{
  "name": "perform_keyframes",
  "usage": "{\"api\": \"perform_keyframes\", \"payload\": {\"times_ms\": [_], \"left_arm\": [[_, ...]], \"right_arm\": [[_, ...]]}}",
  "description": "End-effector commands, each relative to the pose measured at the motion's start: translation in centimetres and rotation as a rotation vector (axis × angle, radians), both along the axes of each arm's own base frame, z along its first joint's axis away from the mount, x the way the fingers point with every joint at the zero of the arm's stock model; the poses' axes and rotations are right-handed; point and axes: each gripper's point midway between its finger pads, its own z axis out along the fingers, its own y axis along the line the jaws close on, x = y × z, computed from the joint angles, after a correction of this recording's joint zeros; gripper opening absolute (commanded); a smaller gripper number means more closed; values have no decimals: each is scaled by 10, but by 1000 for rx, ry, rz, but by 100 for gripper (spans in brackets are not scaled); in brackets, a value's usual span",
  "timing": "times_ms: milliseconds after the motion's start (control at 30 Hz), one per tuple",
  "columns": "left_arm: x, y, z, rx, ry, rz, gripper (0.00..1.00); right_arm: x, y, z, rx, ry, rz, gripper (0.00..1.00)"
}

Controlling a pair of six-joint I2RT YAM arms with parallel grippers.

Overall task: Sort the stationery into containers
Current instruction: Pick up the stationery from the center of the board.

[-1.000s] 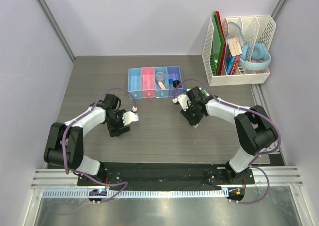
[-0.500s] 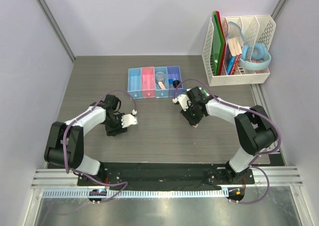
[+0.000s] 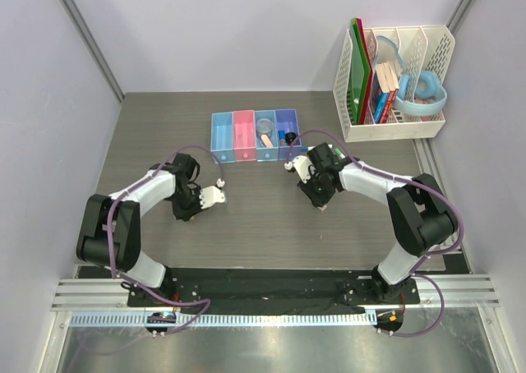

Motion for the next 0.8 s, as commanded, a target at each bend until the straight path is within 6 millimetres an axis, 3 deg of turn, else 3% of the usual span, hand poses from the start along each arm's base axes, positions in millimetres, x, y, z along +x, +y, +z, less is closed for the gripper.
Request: {"api": "perform_keyframes", "payload": {"times_ms": [0, 300, 433, 533, 567, 600, 700, 767], "left_arm": [[26, -34, 31, -188, -67, 81, 0], [99, -93, 132, -539, -278, 250, 0], [141, -116, 177, -702, -444, 276, 0], [166, -136, 189, -766, -478, 267, 0], [178, -140, 170, -736, -450, 291, 0], [189, -150, 182, -747, -472, 277, 0], [228, -166, 172, -727, -516, 319, 0], [248, -176, 180, -747, -558, 337, 0]], "right_arm": [[9, 14, 25, 65, -45, 10, 8], [45, 34, 101, 178, -254, 28, 8], [61, 41, 137, 226, -354, 26, 8], [71, 44, 152, 231, -393, 24, 8], [73, 46, 153, 231, -394, 27, 8], [76, 45, 158, 230, -407, 23, 8], [79, 44, 159, 212, -410, 27, 8], [83, 43, 161, 202, -419, 25, 8]]}}
